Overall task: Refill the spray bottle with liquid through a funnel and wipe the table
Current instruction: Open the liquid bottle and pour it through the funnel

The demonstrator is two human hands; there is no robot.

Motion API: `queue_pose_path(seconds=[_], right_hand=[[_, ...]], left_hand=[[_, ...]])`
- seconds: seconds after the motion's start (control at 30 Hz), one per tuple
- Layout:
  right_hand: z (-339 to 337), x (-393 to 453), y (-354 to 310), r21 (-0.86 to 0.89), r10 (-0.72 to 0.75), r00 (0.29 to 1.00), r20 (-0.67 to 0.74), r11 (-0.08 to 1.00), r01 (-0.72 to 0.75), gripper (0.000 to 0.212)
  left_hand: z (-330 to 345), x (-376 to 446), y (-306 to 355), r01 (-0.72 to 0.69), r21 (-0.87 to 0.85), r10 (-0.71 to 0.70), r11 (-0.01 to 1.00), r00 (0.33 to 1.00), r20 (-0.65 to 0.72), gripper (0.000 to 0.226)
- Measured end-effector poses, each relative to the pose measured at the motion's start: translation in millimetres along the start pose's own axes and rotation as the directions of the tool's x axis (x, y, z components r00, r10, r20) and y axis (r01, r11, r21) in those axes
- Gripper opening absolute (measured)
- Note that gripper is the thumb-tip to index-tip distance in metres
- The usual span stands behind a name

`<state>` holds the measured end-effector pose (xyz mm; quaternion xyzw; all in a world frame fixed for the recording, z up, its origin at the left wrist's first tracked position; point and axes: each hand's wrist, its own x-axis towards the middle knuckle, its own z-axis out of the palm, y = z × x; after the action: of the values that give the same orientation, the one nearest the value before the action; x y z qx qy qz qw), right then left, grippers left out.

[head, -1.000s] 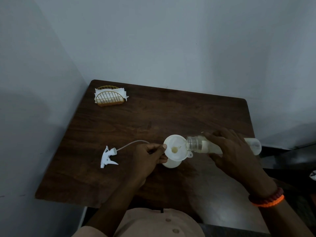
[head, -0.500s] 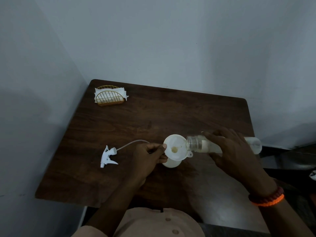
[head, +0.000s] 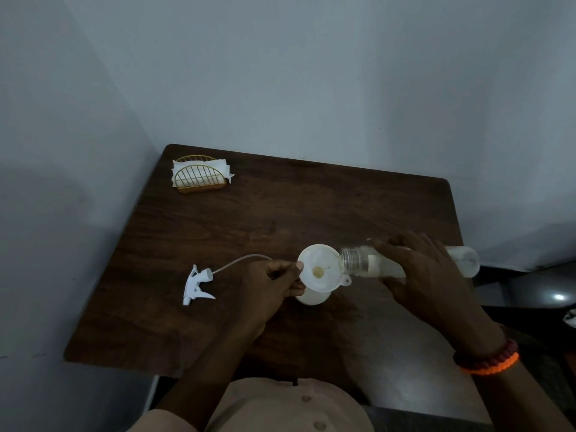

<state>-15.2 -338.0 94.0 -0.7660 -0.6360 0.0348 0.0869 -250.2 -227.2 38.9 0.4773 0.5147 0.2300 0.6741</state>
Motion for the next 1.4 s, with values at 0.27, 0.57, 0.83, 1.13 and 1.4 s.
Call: queue_pose_path(seconds=[0.27,0.57,0.83,1.13,1.4], right_hand=[[-0.6,-0.5,0.2,0.003,-0.011,1.000,-0.015,1.000,0.011,0.074],[-1.4,-0.2,-1.9,0.007,-0.006,1.000,-0.013,1.000,0.006,0.072],[4.4,1.4,-1.6,0.039,0.016,1.000,0.010,0.999,-0.016,0.073],[22.9,-2.0,-5.0,0.303,0.105,0.993,0.057,0.946,-0.118,0.071],[32.3,-18.3,-2.9,0.386,0.207,0.975,0.084,0.895,-0.224,0.052]], left_hand=[[0.0,-1.0,2.5,0.002,-0.018,-0.002,1.000,1.000,0.011,0.005],[0.0,0.4,1.5,0.007,-0.012,-0.007,1.000,1.000,0.007,0.006],[-0.4,1.6,-0.4,-0.007,-0.020,0.007,1.000,1.000,0.007,0.006],[-0.1,3.1,-2.6,-0.002,-0.009,0.002,1.000,1.000,0.003,0.004],[-0.1,3.0,-1.6,0.004,-0.014,-0.004,1.000,1.000,0.011,0.004]])
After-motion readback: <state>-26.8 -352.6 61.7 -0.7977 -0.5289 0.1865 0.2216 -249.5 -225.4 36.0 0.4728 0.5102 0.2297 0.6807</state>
